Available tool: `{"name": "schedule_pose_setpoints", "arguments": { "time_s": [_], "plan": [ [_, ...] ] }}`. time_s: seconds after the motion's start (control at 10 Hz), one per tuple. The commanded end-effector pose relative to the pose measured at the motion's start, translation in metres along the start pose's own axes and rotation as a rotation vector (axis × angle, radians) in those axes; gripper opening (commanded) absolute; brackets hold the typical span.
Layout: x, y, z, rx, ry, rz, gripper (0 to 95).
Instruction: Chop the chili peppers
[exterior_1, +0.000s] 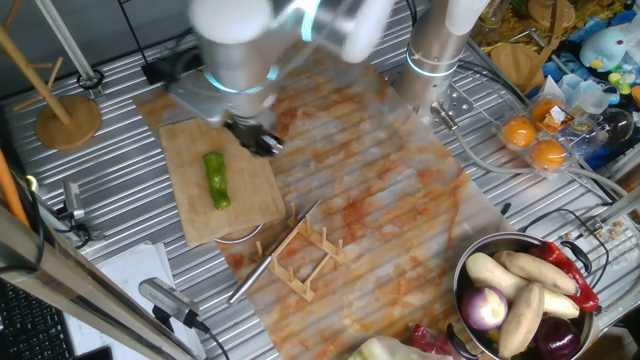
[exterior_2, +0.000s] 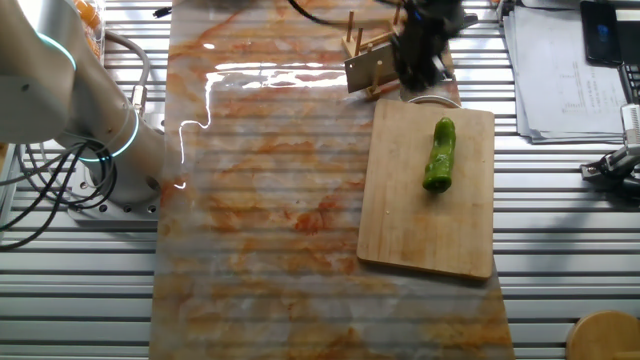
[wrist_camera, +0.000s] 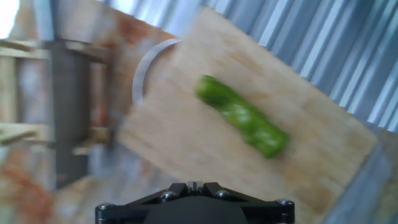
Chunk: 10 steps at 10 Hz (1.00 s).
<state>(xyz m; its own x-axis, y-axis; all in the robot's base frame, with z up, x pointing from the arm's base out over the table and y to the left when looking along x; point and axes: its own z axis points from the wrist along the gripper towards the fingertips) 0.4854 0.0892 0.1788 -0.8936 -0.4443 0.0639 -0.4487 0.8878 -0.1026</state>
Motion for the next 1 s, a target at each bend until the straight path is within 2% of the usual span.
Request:
{"name": "schedule_pose_setpoints", "arguments": {
  "time_s": [0.1,0.2,0.5,0.6,0.7,0.8,0.9,1.0],
  "plan": [
    [-0.007,0.019,0.0,0.026,0.031,0.071,0.0],
    [-0.007,0.019,0.0,0.037,0.024,0.076,0.0],
    [-0.007,0.019,0.0,0.053,0.039,-0.058,0.0],
    [-0.007,0.019,0.0,0.055,0.031,-0.055,0.0],
    [-0.007,0.019,0.0,0.041,0.01,-0.059,0.0],
    [-0.013,0.025,-0.001,0.039,-0.01,-0.036,0.0],
    [-0.033,0.043,-0.002,0.042,-0.006,-0.002,0.0],
    [-0.04,0.049,-0.002,0.041,-0.005,0.006,0.0]
  ]
}}
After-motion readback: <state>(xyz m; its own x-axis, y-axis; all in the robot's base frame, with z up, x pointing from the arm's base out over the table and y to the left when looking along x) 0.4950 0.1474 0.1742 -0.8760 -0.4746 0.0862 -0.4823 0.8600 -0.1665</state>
